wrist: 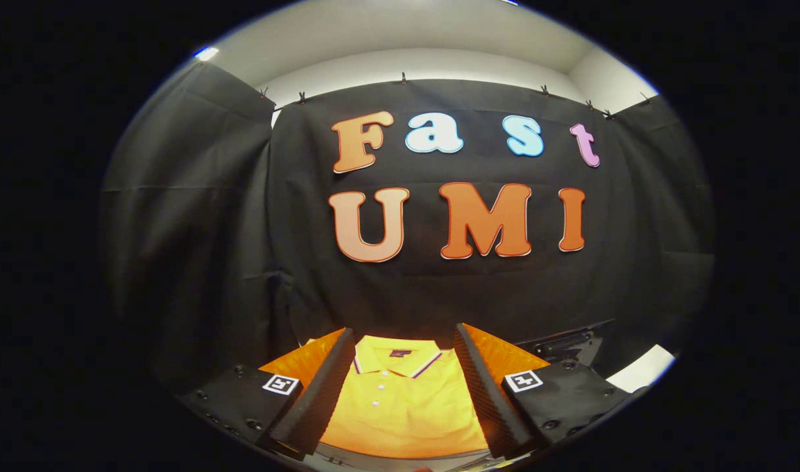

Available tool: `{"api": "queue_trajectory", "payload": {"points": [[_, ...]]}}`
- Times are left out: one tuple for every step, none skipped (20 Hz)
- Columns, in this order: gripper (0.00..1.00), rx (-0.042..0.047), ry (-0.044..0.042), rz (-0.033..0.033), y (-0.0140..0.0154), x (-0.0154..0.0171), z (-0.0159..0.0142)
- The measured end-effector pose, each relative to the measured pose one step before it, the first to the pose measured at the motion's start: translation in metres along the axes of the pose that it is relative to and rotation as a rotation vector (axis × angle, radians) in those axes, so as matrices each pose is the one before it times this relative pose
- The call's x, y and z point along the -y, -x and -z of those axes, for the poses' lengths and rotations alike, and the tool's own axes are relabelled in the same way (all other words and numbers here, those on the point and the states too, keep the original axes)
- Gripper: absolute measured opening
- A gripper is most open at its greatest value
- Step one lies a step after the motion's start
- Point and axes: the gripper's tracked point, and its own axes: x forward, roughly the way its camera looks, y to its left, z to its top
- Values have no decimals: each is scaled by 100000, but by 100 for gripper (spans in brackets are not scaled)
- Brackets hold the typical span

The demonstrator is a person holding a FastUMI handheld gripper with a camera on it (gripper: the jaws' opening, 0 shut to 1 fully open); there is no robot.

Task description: Put the clothes into the washing machine and then close the washing machine lid.

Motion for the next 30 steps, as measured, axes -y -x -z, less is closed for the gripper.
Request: {"api": "queue_trajectory", "payload": {"points": [[98, -982, -563, -283, -845, -757, 456], [98, -520, -1130, -302, -1033, -639, 416], [98, -1394, -1289, 51, -1025, -372, 629], [98, -2419, -875, 476, -1060, -330, 835], [98, -1677, -553, -170, -791, -270, 732], [98, -1589, -784, 401, -873, -201, 658], [98, -1902, 327, 880, -716, 14, 537], [98, -1783, -12, 774, -563, 33, 522], [98, -2005, -252, 515, -698, 29, 585], [99, -2279, -474, 49, -548, -181, 759], [99, -1134, -427, 782, -620, -36, 392], [98, -1701, 602, 442, -478, 125, 386], [98, -2087, -204, 298, -534, -34, 564], [98, -2687, -370, 601, -525, 21, 712], [98, -920, -190, 344, -650, 50, 264], [98, -1628, -74, 828, -544, 97, 464], [98, -2601, 256, 1033, -496, 177, 533], [99, -1515, -26, 560, -575, 86, 427], [99, -2809, -71, 747, -594, 80, 496], [98, -2993, 486, 291, -327, -83, 775], [99, -2580, -201, -81, -373, -241, 594], [98, -3088, -465, 21, -268, -194, 570], [99, -1834, 307, 175, -204, 5, 386], [99, -1582, 345, 1106, -98, 232, 311], [99, -1146, 235, 583, -334, 43, 308], [99, -1338, -658, 704, -204, -21, 399], [99, -2102, -162, -237, -252, -131, 395], [99, -1252, -707, 115, -66, 20, 303], [99, -2823, -888, 507, -262, 194, 527], [98, -613, -568, 652, -136, 184, 222]]}}
